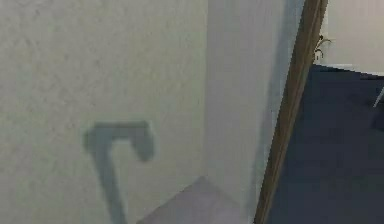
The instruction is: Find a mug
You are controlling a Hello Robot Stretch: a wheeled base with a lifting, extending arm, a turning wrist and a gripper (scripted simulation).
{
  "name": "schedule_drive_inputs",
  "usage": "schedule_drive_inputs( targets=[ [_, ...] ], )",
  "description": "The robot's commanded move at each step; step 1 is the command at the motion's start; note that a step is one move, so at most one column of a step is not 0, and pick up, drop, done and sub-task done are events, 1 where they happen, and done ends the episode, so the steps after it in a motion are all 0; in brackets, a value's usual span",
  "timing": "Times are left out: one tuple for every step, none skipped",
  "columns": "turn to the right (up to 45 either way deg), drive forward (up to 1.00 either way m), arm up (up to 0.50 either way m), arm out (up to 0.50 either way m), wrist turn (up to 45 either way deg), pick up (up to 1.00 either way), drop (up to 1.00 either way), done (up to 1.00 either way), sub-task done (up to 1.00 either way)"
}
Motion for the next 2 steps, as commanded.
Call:
schedule_drive_inputs(
  targets=[
    [33.0, 0.0, 0.0, 0.0, 0.0, 0.0, 0.0, 0.0, 0.0],
    [0.0, 0.05, 0.0, 0.0, 0.0, 0.0, 0.0, 0.0, 0.0]
  ],
)
